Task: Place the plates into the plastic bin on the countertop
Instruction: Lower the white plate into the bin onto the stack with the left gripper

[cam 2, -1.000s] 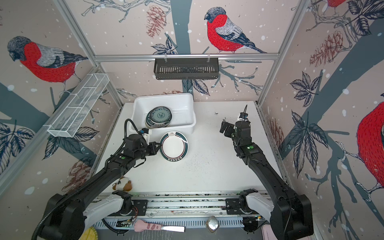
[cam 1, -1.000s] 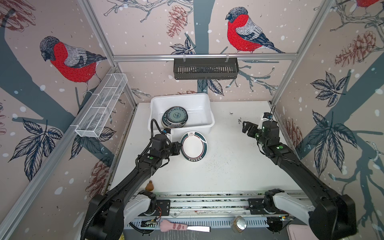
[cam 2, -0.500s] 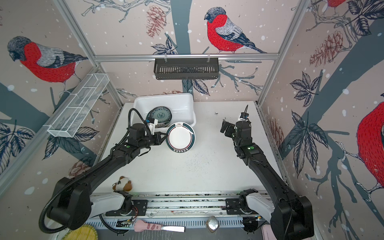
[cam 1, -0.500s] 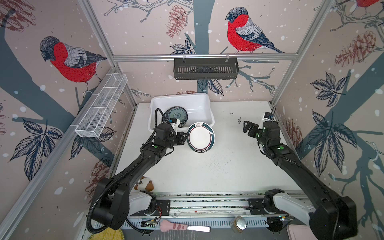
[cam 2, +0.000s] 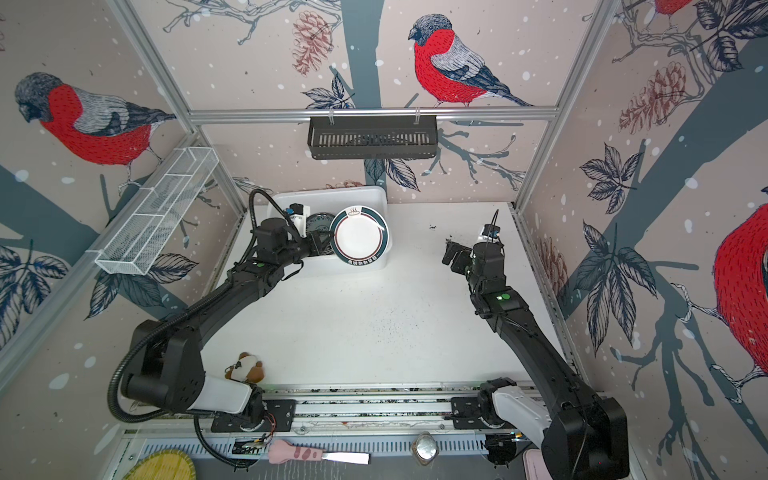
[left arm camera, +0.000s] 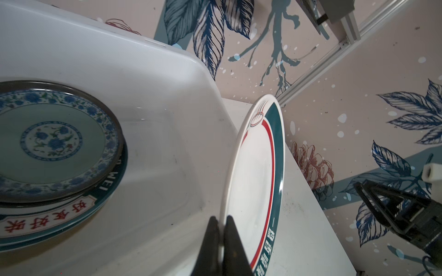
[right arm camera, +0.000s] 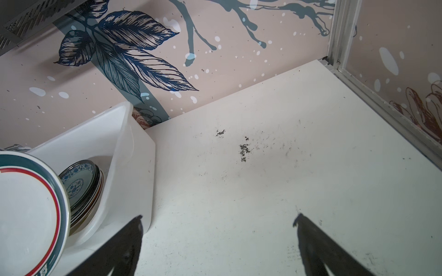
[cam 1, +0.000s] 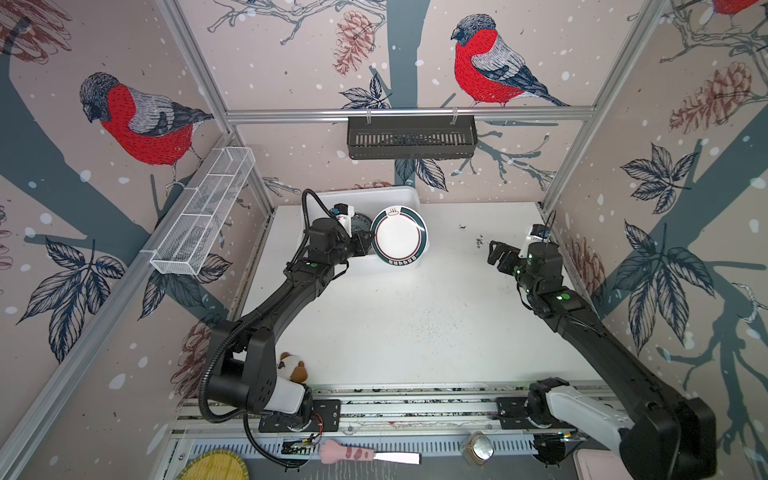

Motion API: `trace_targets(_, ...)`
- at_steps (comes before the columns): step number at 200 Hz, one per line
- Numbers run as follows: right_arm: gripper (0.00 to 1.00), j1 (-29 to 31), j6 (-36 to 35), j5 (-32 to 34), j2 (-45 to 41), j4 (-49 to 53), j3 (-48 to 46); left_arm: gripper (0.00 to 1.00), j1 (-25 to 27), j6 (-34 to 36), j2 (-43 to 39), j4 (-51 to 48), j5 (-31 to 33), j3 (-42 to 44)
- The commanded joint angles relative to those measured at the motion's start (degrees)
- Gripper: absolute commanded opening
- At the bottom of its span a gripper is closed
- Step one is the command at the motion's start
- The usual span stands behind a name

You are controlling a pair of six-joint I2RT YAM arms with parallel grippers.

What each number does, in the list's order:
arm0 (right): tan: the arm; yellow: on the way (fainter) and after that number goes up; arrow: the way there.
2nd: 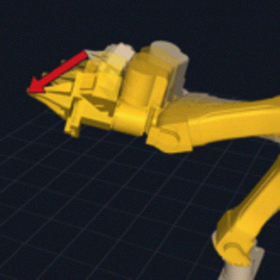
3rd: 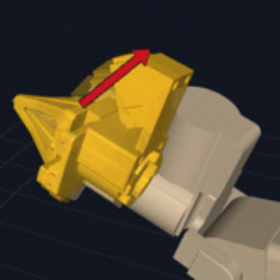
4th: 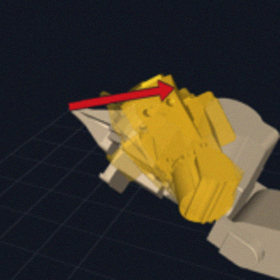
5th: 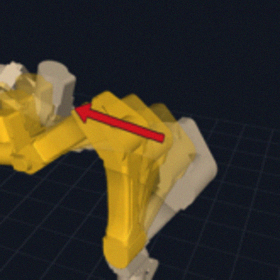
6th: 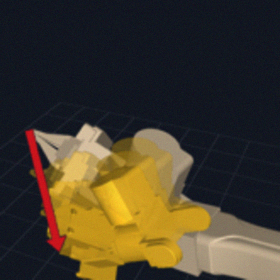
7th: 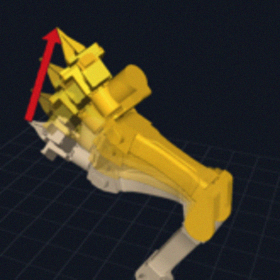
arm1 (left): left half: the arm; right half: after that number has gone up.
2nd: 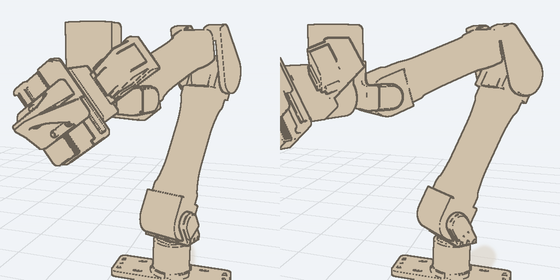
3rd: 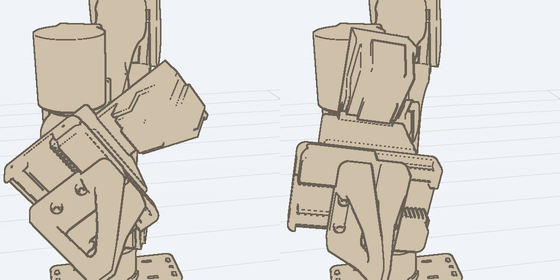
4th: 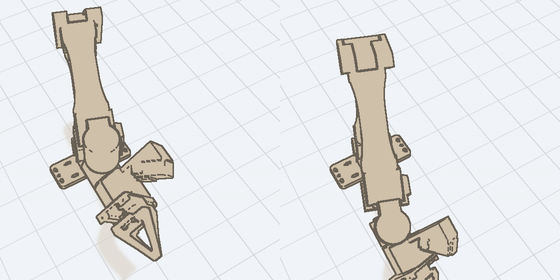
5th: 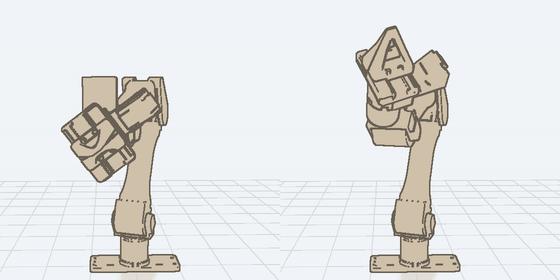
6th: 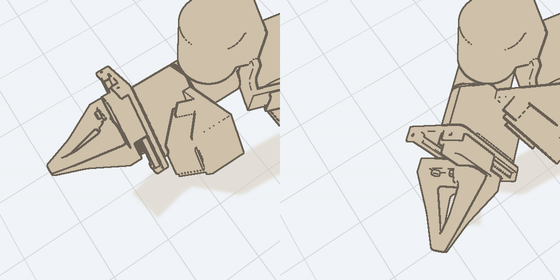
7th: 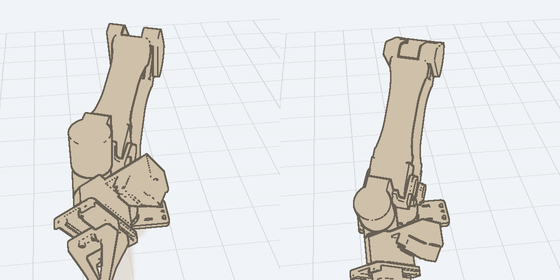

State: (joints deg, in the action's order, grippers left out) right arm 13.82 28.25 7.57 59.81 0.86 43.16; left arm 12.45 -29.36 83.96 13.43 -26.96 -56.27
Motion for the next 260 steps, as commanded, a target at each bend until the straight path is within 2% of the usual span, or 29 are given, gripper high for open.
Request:
trace_targets(1,0.99,-0.05,-0.85,1.22,-0.59,-0.36,0.43,0.0,-4.07,-3.3,1.46,9.08,-2.97,-0.39)
trace_targets(35,0.99,-0.03,-1.24,1.9,-1.25,-0.4,0.1,0.0,-11.35,-7.74,4.69,12.63,-5.38,-0.59)
trace_targets(65,0.99,-0.09,-1.51,2.16,-1.42,-0.38,0.08,0.0,-14.45,-9.24,8.33,13.15,-4.3,-2.76)
trace_targets(116,0.99,-0.03,-1.95,2.8,-1.61,-0.25,0.06,0.0,-15.83,-4.74,15.82,5.22,2.22,-9.48)
trace_targets(139,0.99,-0.11,-1.93,3.06,-1.3,-0.01,0.06,0.0,-16.4,-4.43,18.47,5.58,3.01,-10.14)
trace_targets(171,1.0,-0.26,-1.97,3.5,-0.28,0.02,0.09,0.0,-16.58,-2.23,22.19,0.56,4.93,-13.78)
trace_targets(243,0.99,-0.55,-2.32,3.94,1.8,1.29,1.64,0.0,-17.82,-1.92,28.32,-1.9,3.31,-19.18)
trace_targets(260,0.99,-0.71,-2.37,3.98,1.71,1.73,2.22,0.28,-17.98,-1.77,28.71,-2.33,3.38,-19.81)
